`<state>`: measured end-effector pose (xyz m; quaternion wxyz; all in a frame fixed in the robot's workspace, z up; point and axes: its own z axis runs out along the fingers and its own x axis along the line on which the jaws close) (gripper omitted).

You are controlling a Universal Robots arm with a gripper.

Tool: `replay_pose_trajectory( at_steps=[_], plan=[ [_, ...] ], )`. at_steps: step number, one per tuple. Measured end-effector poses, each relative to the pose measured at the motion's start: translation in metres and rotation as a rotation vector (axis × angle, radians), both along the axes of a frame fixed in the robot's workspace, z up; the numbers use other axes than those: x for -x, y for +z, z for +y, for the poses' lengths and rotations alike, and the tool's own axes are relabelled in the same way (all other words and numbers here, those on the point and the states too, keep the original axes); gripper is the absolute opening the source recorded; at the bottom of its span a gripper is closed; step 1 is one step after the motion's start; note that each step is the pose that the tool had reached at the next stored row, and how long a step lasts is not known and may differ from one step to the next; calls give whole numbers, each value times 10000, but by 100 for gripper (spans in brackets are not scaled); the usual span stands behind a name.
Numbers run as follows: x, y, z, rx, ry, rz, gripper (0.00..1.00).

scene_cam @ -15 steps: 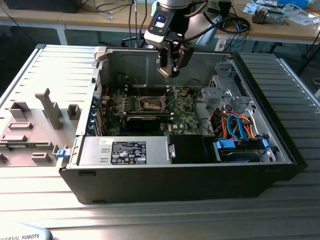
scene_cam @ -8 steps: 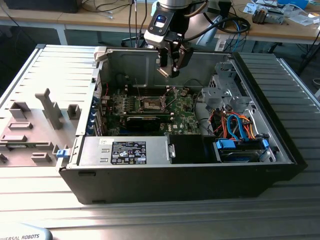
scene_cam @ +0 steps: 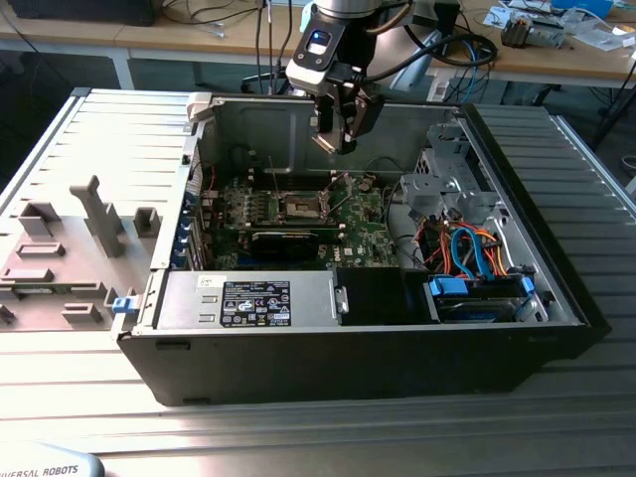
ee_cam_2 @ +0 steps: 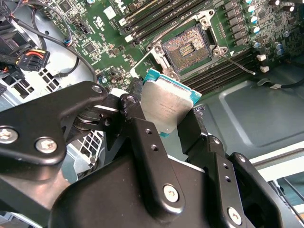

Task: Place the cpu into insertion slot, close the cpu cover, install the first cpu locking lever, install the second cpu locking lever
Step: 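Place the cpu into insertion slot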

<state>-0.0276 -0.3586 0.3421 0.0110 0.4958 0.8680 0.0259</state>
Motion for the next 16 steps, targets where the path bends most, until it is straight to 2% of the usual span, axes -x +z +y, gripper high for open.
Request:
replay_pose_trajectory(
  at_steps=[16],
  plan=[
    [0, 0, 0, 6, -121, 0, 54]
  ],
)
